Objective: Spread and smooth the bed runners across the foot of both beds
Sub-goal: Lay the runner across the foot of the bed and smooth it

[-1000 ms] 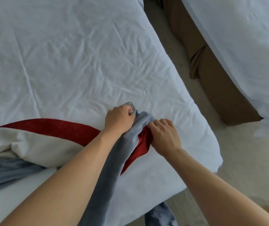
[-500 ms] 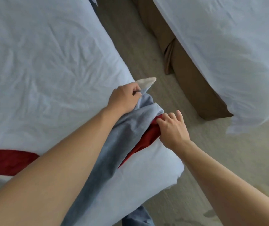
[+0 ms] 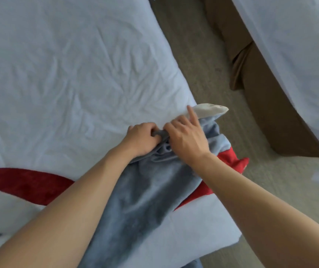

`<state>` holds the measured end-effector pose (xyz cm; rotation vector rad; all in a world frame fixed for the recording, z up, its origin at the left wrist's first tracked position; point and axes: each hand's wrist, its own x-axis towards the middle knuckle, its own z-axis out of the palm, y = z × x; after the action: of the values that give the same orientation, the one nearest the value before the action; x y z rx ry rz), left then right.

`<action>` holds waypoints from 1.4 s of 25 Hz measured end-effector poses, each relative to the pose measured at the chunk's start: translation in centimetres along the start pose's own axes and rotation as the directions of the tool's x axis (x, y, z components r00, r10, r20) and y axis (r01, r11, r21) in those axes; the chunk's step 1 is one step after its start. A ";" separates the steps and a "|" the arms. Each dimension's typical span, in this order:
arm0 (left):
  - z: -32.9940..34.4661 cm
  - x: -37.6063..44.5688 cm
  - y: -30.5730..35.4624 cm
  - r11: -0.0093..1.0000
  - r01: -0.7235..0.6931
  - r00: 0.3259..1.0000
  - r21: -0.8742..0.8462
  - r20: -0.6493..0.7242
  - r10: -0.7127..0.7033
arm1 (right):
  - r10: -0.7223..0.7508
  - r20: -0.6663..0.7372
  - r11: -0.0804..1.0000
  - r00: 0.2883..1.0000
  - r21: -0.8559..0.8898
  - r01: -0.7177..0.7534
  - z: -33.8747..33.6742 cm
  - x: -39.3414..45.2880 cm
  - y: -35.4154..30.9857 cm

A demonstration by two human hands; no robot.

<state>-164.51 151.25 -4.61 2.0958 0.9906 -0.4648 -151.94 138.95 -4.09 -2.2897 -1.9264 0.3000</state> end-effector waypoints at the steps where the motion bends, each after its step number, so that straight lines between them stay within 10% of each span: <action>1: -0.4 0.8 0.4 0.998 -0.028 0.997 0.057 -0.068 0.032 | 0.035 -0.019 0.999 0.999 -0.009 -0.035 -0.3 0.9 0.6; 6: -2.6 5.0 4.0 0.985 -0.174 0.969 0.010 -0.177 0.172 | 0.226 0.066 0.957 0.972 -0.200 -0.209 -2.2 5.5 4.4; 15: -5.8 -2.7 -8.3 0.978 0.203 0.939 -0.037 0.292 -0.184 | -0.272 0.254 0.959 0.928 -0.011 0.283 1.6 9.1 -5.2; 18: -5.9 -1.2 -8.5 0.990 0.140 0.986 0.014 -0.098 -0.138 | -0.176 0.143 0.982 0.974 -0.042 0.183 1.5 10.5 -4.0; 22: -7.1 2.0 -5.8 0.997 -0.062 0.862 0.053 -0.501 0.080 | 0.001 -0.006 0.993 1.000 -0.116 -0.002 -0.3 13.1 -1.6; 27: -8.5 0.0 -7.6 0.993 -0.005 0.922 -0.120 -0.385 -0.042 | -0.019 0.131 0.998 0.991 -0.057 0.026 -1.4 13.2 -1.9; 32: -11.3 -5.5 -15.1 0.933 0.284 0.941 -0.220 0.248 -0.228 | -0.319 0.326 0.945 0.890 0.182 0.273 -0.3 14.5 -8.8; 35: -10.1 -7.4 -17.0 0.950 0.274 0.916 -0.153 0.342 -0.209 | -0.419 0.427 0.908 0.801 0.200 0.368 1.6 14.2 -13.0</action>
<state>-182.30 162.28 -1.87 1.6595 1.0577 -0.7754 -162.47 155.19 -3.58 -1.7887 -2.4731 0.9417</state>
